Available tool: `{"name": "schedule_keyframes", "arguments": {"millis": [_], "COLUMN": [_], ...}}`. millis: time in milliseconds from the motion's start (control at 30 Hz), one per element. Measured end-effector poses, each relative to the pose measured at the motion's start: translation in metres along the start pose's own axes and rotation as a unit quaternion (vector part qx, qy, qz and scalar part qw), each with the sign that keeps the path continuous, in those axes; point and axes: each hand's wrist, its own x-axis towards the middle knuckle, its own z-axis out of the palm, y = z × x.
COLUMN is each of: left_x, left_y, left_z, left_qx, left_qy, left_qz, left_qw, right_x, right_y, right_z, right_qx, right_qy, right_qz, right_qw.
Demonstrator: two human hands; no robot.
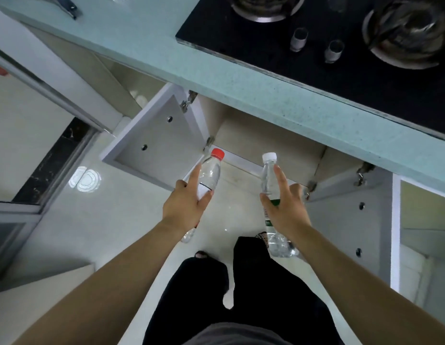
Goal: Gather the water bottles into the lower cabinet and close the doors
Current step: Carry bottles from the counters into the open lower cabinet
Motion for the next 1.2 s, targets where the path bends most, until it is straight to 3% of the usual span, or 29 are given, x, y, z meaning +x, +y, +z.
{"name": "schedule_keyframes", "arguments": {"millis": [367,500,667,833,967,1200], "left_x": [0.15,0.216,0.304,0.399,0.467,0.538], "left_y": [-0.038,-0.064,-0.095,-0.121,-0.128,-0.113], "left_z": [0.055,0.107,0.199,0.298,0.363,0.409], "left_qx": [0.008,0.045,0.002,-0.02,0.025,-0.12], "left_qy": [-0.062,-0.068,-0.047,-0.022,0.067,0.112], "left_qz": [0.072,0.091,0.141,0.186,0.225,0.277], "left_qw": [0.995,0.993,0.989,0.982,0.972,0.947], "right_x": [0.122,0.186,0.27,0.362,0.437,0.501], "right_y": [0.019,0.054,0.114,0.184,0.234,0.27], "right_z": [0.065,0.115,0.179,0.237,0.266,0.288], "right_qx": [-0.031,0.008,0.001,0.025,0.039,0.069], "right_qy": [0.047,0.064,0.075,0.1,0.161,0.221], "right_qz": [0.043,0.038,0.013,-0.037,-0.1,-0.208], "right_qw": [0.998,0.997,0.997,0.994,0.981,0.95]}}
